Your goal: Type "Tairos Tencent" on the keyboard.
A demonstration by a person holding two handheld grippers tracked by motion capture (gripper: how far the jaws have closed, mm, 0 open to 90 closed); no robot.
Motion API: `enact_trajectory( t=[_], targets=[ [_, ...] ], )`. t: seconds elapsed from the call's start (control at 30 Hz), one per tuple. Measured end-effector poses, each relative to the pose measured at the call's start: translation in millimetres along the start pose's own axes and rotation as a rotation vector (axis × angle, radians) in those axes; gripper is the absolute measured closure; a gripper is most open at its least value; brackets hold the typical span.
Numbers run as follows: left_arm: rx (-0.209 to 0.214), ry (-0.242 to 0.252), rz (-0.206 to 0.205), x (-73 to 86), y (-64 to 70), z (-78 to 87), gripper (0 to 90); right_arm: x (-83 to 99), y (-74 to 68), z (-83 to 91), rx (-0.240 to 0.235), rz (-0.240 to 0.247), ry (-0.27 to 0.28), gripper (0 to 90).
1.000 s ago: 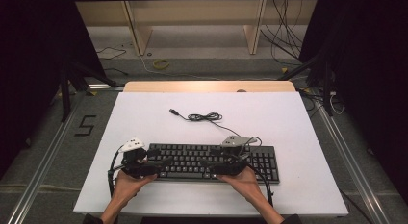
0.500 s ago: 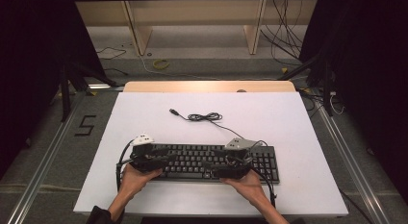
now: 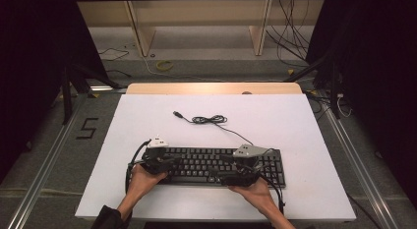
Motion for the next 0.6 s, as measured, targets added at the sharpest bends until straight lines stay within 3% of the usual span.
enact_trajectory(
  t=[0.6],
  targets=[
    [-0.017,-0.04,-0.004,1.7,-2.9,-9.2,89.4,2.4,-4.0,3.6,-0.009,0.001,0.0,34.3]
  ],
)
Point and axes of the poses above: each handheld gripper's, and its own axes: z roughly backward along the jaws, x roughly out of its underside, y roughly to its right, the point moved 7 cm from there along -z, roughly forward along the jaws, and after that the axes turned 9 degrees about z, right-handed, at the moved point
